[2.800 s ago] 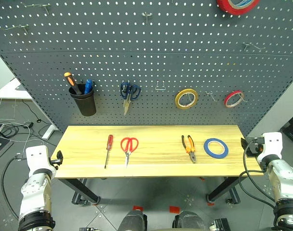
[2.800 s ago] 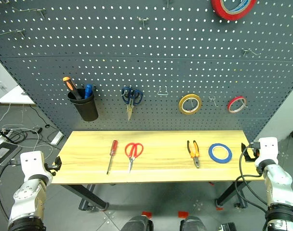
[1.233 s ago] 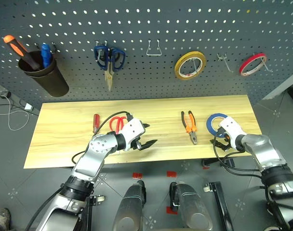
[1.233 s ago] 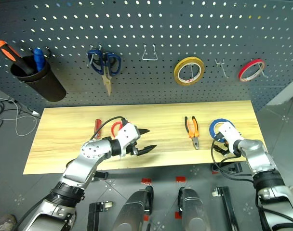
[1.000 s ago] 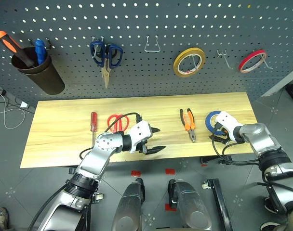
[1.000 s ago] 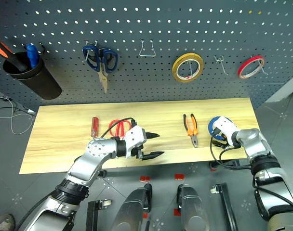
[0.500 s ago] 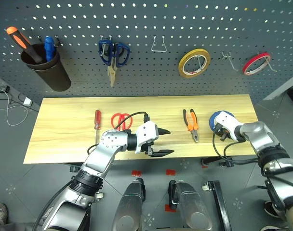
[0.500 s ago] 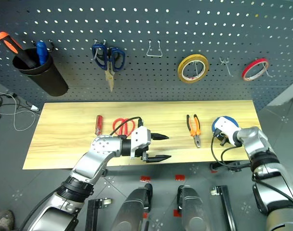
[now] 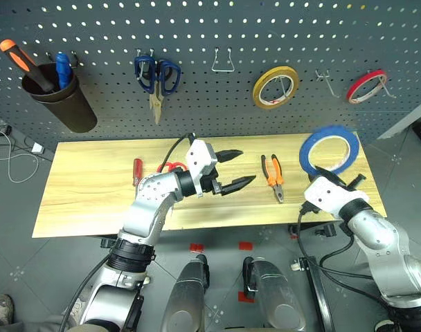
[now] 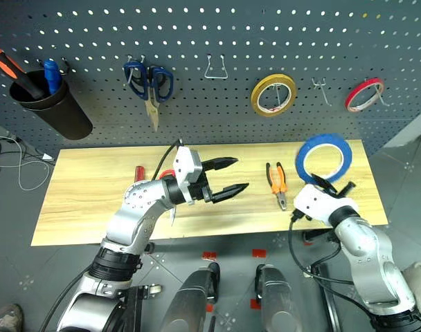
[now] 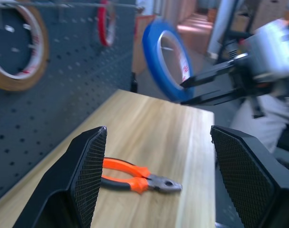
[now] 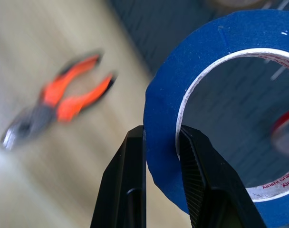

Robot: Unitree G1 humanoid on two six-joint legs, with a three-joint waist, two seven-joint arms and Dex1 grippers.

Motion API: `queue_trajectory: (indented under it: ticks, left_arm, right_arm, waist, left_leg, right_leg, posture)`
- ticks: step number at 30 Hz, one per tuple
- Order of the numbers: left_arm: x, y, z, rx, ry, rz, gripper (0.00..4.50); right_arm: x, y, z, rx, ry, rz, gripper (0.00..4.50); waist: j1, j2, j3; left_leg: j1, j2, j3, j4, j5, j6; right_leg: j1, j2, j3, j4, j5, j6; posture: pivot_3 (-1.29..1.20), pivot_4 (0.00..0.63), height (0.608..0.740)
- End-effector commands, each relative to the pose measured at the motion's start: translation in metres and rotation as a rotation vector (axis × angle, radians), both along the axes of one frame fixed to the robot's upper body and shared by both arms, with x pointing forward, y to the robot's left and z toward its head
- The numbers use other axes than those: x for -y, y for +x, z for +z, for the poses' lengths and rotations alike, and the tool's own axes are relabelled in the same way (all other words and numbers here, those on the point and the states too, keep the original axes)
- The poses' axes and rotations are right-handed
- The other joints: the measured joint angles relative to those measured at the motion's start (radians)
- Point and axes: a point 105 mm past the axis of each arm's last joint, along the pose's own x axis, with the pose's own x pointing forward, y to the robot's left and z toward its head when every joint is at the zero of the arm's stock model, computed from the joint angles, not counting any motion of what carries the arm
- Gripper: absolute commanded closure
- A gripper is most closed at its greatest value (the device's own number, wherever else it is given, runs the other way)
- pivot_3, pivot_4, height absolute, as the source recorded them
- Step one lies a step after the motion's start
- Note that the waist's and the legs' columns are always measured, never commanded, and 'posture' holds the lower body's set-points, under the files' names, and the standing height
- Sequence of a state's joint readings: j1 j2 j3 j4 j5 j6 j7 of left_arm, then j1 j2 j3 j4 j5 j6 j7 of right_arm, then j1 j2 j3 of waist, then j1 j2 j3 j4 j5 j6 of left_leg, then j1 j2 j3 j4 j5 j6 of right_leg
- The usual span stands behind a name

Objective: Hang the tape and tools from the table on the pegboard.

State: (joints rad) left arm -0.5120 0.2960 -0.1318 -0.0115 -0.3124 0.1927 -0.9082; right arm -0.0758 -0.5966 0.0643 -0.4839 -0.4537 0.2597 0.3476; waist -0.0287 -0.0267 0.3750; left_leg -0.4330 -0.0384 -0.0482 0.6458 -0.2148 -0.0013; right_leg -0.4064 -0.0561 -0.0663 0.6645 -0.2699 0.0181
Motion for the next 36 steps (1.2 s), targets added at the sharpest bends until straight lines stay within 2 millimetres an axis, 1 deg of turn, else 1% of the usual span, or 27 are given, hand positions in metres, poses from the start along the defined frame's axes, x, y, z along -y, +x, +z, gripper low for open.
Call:
queue_trajectory:
  ticks: [1, 4, 5, 7, 9, 11, 13, 15, 18, 20, 22, 23, 24, 26, 27, 29, 31, 33, 36]
  left_arm:
    - [0.007, -0.003, 0.027, 0.079, -0.054, -0.017, 0.79]
    - [0.010, -0.001, 0.032, 0.094, -0.055, -0.020, 0.79]
    - [0.011, -0.001, 0.032, 0.100, -0.053, -0.022, 0.79]
    - [0.013, -0.001, 0.033, 0.105, -0.055, -0.025, 0.79]
    - [0.015, -0.001, 0.034, 0.110, -0.059, -0.024, 0.79]
    - [0.015, -0.001, 0.034, 0.111, -0.059, -0.023, 0.79]
    - [0.014, 0.000, 0.032, 0.108, -0.054, -0.016, 0.79]
    - [0.012, 0.000, 0.029, 0.102, -0.046, -0.007, 0.79]
    - [0.001, 0.001, 0.013, 0.084, 0.020, 0.014, 0.79]
    - [-0.015, -0.001, -0.003, 0.080, 0.105, 0.031, 0.79]
    - [-0.026, -0.002, -0.014, 0.082, 0.166, 0.042, 0.79]
    - [-0.037, -0.002, -0.022, 0.088, 0.215, 0.056, 0.79]
    - [-0.047, -0.003, -0.029, 0.087, 0.257, 0.065, 0.79]
    - [-0.060, -0.005, -0.039, 0.086, 0.318, 0.073, 0.79]
    - [-0.063, -0.006, -0.041, 0.088, 0.333, 0.073, 0.79]
    - [-0.078, -0.009, -0.054, 0.083, 0.409, 0.079, 0.79]
    - [-0.092, -0.015, -0.067, 0.075, 0.498, 0.067, 0.79]
    - [-0.099, -0.020, -0.074, 0.077, 0.550, 0.047, 0.79]
    - [-0.102, -0.022, -0.077, 0.071, 0.562, 0.043, 0.79]
  right_arm:
    - [0.000, 0.013, 0.043, 0.151, 0.011, 0.032, 3.83]
    - [0.010, 0.034, 0.054, 0.165, 0.007, 0.026, 3.83]
    - [0.014, 0.040, 0.056, 0.168, 0.004, 0.023, 3.83]
    - [0.023, 0.053, 0.064, 0.177, 0.040, 0.008, 3.83]
    - [0.025, 0.065, 0.066, 0.148, 0.104, 0.026, 3.83]
    - [0.025, 0.071, 0.065, 0.128, 0.143, 0.038, 3.83]
    - [0.021, 0.072, 0.064, 0.111, 0.191, 0.070, 3.83]
    - [0.019, 0.072, 0.063, 0.089, 0.260, 0.090, 3.11]
    - [0.012, 0.063, 0.044, 0.026, 0.303, 0.090, 2.20]
    - [0.008, 0.054, 0.027, -0.037, 0.346, 0.071, 1.51]
    - [0.003, 0.045, 0.018, -0.081, 0.396, 0.069, 0.80]
    - [-0.002, 0.040, 0.007, -0.138, 0.450, 0.052, 0.50]
    - [-0.007, 0.034, -0.003, -0.189, 0.502, 0.031, 0.11]
    - [-0.014, 0.026, -0.017, -0.272, 0.584, -0.009, 0.02]
    - [-0.016, 0.024, -0.020, -0.297, 0.610, -0.023, 0.02]
    - [-0.023, 0.023, -0.036, -0.393, 0.741, -0.111, 0.02]
    - [-0.029, 0.031, -0.052, -0.481, 0.844, -0.246, 0.02]
    - [-0.031, 0.040, -0.064, -0.561, 0.877, -0.370, 0.02]
    - [-0.038, 0.053, -0.071, -0.633, 0.930, -0.440, 0.02]
  waist:
    - [0.000, 0.000, 0.000]
    - [0.000, 0.000, 0.000]
    - [0.001, 0.000, 0.000]
    - [0.002, 0.000, 0.000]
    - [0.000, 0.000, 0.000]
    - [0.000, 0.000, 0.000]
    - [0.000, 0.000, 0.000]
    - [0.000, 0.000, 0.000]
    - [0.000, 0.000, 0.000]
    - [0.000, 0.000, 0.000]
    - [-0.002, 0.000, 0.000]
    - [-0.002, 0.000, 0.000]
    - [-0.003, 0.000, 0.000]
    - [-0.003, 0.001, -0.001]
    - [-0.003, 0.001, -0.001]
    - [-0.002, 0.001, -0.001]
    - [-0.005, 0.001, -0.001]
    - [-0.006, 0.002, -0.001]
    - [0.001, 0.002, 0.000]
  left_leg:
    - [0.000, 0.000, 0.000, 0.000, 0.001, 0.000]
    - [0.000, 0.000, 0.000, 0.001, 0.003, -0.001]
    - [0.000, 0.000, 0.000, 0.000, 0.003, -0.001]
    - [0.000, 0.000, -0.001, 0.000, 0.003, -0.001]
    - [0.000, 0.000, 0.000, 0.000, 0.003, -0.001]
    - [0.000, 0.000, 0.001, -0.001, 0.003, -0.001]
    - [-0.001, 0.000, 0.001, -0.001, 0.003, -0.001]
    - [-0.001, 0.000, 0.001, -0.001, 0.003, -0.001]
    - [0.000, 0.000, 0.001, 0.000, 0.003, -0.001]
    - [0.000, 0.000, 0.001, 0.000, 0.003, -0.001]
    - [0.000, 0.001, 0.001, 0.000, 0.003, -0.001]
    - [0.000, 0.001, 0.001, 0.000, 0.003, -0.001]
    - [0.000, 0.001, 0.001, 0.000, 0.003, -0.001]
    - [0.000, 0.001, 0.000, 0.000, 0.003, -0.001]
    - [0.000, 0.001, 0.000, -0.001, 0.003, -0.001]
    - [0.000, 0.001, 0.000, -0.001, 0.002, 0.000]
    - [0.000, 0.001, -0.001, -0.001, 0.002, 0.000]
    - [0.000, 0.001, 0.000, -0.002, 0.001, 0.002]
    - [0.000, 0.001, 0.000, -0.002, 0.001, 0.002]
  right_leg:
    - [0.000, 0.000, 0.000, 0.000, 0.000, 0.000]
    - [0.000, 0.000, 0.000, 0.000, 0.002, 0.000]
    - [0.000, 0.000, 0.000, 0.001, 0.005, -0.005]
    - [0.000, 0.000, -0.001, 0.001, 0.005, -0.006]
    - [0.000, 0.000, -0.001, 0.000, 0.005, -0.006]
    - [0.000, 0.000, -0.001, -0.002, 0.005, -0.006]
    - [0.000, 0.000, -0.001, -0.002, 0.005, -0.006]
    - [0.000, 0.000, -0.001, -0.002, 0.005, -0.006]
    - [0.000, 0.000, -0.001, 0.000, 0.005, -0.006]
    - [0.000, 0.000, -0.001, 0.000, 0.005, -0.006]
    - [0.000, 0.000, -0.001, 0.000, 0.005, -0.006]
    - [0.000, 0.000, 0.000, 0.000, 0.005, -0.006]
    - [0.000, 0.000, 0.000, 0.000, 0.005, -0.006]
    - [0.000, 0.000, 0.000, 0.001, 0.005, -0.006]
    - [-0.001, 0.000, 0.000, 0.001, 0.005, -0.006]
    - [-0.001, 0.000, 0.000, 0.001, 0.005, -0.007]
    - [-0.001, 0.000, 0.001, 0.001, 0.006, -0.008]
    - [-0.004, 0.000, 0.002, 0.001, 0.007, -0.011]
    - [-0.006, 0.000, 0.002, 0.002, 0.008, -0.011]
  posture:
    - [-0.09, 0.333, 0.740]
    - [-0.09, 0.330, 0.740]
    - [-0.08, 0.324, 0.740]
    - [-0.08, 0.322, 0.740]
    - [-0.07, 0.322, 0.740]
    - [-0.07, 0.323, 0.740]
    - [-0.07, 0.324, 0.740]
    - [-0.07, 0.326, 0.740]
    - [-0.06, 0.331, 0.740]
    - [-0.07, 0.340, 0.740]
    - [-0.07, 0.344, 0.740]
    - [-0.07, 0.347, 0.740]
    - [-0.07, 0.351, 0.740]
    - [-0.07, 0.351, 0.740]
    - [-0.06, 0.356, 0.740]
    - [-0.06, 0.359, 0.740]
    - [-0.05, 0.368, 0.740]
    - [-0.05, 0.371, 0.740]
    - [-0.04, 0.376, 0.740]
